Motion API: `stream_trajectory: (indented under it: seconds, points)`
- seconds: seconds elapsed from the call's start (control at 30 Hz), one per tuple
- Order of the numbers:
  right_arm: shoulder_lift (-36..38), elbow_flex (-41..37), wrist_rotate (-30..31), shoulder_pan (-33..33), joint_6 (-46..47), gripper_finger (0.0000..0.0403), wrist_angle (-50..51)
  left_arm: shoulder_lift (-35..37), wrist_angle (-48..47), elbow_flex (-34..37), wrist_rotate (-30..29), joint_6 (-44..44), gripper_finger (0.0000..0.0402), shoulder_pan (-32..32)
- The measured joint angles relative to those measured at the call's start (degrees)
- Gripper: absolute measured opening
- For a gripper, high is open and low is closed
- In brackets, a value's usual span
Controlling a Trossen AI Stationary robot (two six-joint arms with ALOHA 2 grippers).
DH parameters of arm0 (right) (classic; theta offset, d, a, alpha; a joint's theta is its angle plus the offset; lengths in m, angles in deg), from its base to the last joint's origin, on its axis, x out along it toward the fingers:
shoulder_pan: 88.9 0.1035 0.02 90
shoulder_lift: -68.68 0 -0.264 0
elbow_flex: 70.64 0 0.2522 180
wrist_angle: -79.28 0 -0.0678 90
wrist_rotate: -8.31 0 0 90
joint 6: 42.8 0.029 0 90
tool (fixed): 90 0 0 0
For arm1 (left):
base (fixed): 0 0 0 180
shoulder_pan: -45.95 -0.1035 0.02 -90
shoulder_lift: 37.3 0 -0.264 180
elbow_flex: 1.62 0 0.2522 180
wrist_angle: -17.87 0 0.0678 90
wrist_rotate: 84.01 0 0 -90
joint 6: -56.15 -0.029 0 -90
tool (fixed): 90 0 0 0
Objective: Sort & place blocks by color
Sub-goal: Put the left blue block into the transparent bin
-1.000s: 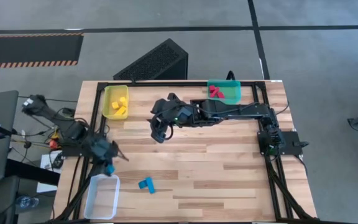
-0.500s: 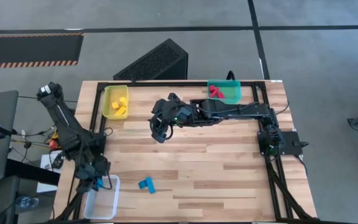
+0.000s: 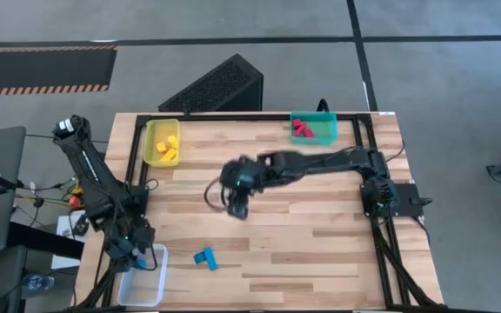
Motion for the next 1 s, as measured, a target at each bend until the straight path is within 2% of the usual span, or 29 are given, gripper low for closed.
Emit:
stream_trajectory:
  seconds: [0.17, 0.33, 0.47, 0.57, 0.63, 0.77, 1.0]
  points:
    - [0.0, -12.1, -8.0, 3.1, -4.3, 0.0184, -14.9, 0.2, -0.7, -0.3, -2.1, -1.1, 0.0261, -3.4]
    - [0.0, -18.2, -8.2, 4.0, -12.3, 0.0192, -21.9, 0.2, -1.5, -3.8, -4.3, -0.4, 0.0262, -8.4]
    - [0.1, -19.2, -8.1, 3.6, -17.5, 0.0196, -21.3, -0.2, -1.0, -7.7, -11.3, -0.3, 0.0262, -11.6]
    - [0.1, -19.3, -8.0, 2.9, -18.0, 0.0193, -19.8, -2.3, -1.1, -9.4, -18.1, 1.4, 0.0263, -14.0]
    - [0.1, -19.3, -8.4, 2.6, -16.5, 0.0188, -17.7, -4.8, -0.4, -10.4, -20.9, 2.2, 0.0263, -15.4]
    - [0.1, -19.4, -15.2, 2.2, -17.8, 0.0175, -17.9, -12.8, 0.8, -12.9, -20.5, 2.0, 0.0263, -17.3]
    - [0.1, -19.3, -16.6, 3.3, -21.8, 0.0155, -20.8, -27.6, 0.9, -19.1, -19.7, 1.7, 0.0263, -18.0]
